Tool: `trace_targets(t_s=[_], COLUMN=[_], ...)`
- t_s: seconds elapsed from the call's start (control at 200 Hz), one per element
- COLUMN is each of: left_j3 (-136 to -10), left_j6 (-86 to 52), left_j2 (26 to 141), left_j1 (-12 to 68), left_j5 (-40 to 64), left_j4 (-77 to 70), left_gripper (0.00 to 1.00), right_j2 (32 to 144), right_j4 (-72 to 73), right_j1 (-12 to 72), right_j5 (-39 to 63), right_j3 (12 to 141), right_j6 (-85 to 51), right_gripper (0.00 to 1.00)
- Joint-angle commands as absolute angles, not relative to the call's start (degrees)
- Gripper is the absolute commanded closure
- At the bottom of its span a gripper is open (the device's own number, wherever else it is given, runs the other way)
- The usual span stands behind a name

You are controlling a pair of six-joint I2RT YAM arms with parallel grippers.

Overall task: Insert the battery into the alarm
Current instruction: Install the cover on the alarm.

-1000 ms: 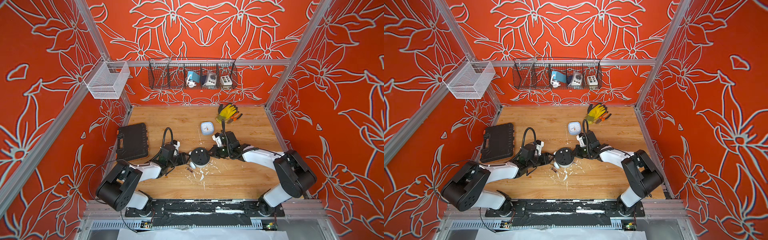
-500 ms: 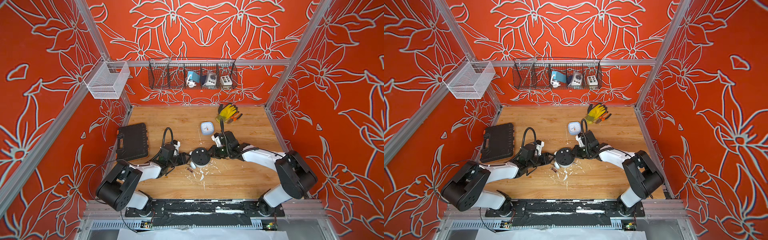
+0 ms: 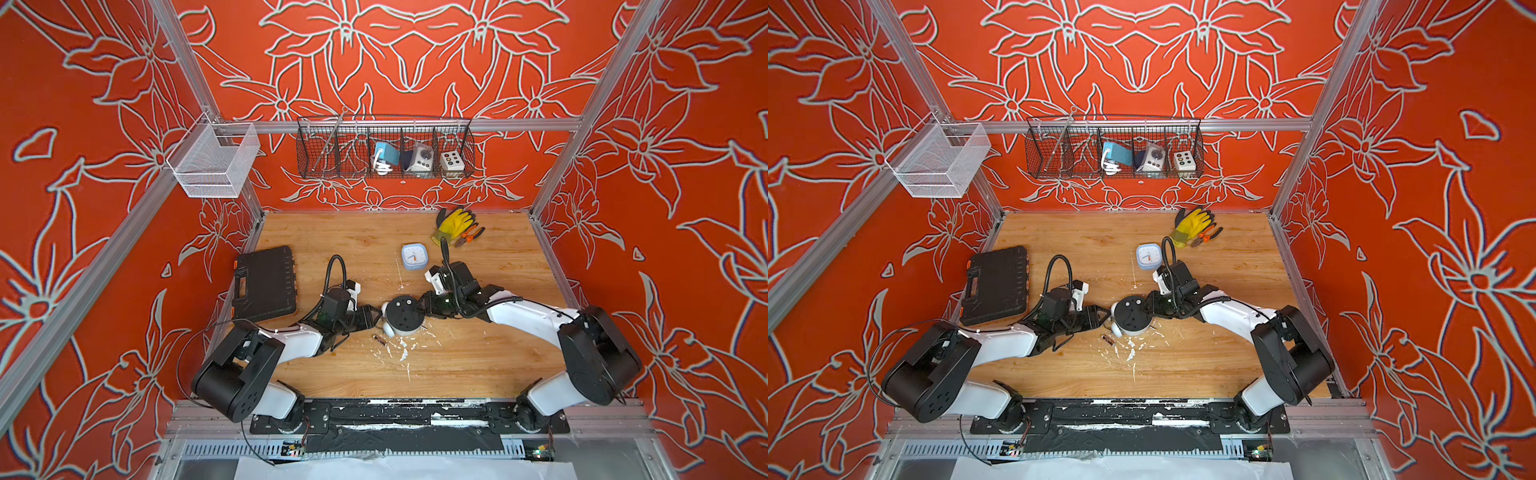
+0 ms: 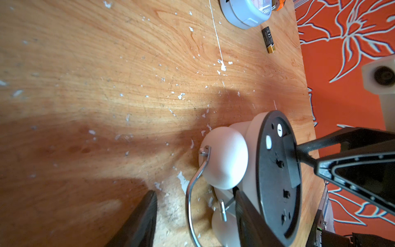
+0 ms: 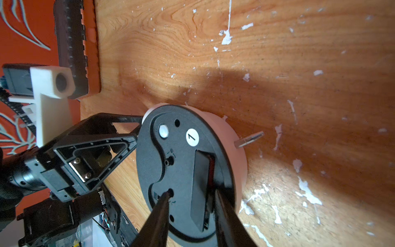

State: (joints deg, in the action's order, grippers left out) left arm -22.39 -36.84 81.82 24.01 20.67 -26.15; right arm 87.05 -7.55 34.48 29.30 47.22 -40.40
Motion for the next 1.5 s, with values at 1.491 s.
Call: trace_targets(t_s=[1.491], left_j3=[-22.75], left_j6=[-36.07], left_j2=[82.86], left_j1=[24.17], left_j5=[23.64], left_j4=[-28.64], left_gripper=[0.50], right_j2=[94.84], right_j4=[-9.84], right_j1=[34.45], right_j5=[30.95], right_j3=[49.54], right_j6=[-37.41], right_gripper=[0.69])
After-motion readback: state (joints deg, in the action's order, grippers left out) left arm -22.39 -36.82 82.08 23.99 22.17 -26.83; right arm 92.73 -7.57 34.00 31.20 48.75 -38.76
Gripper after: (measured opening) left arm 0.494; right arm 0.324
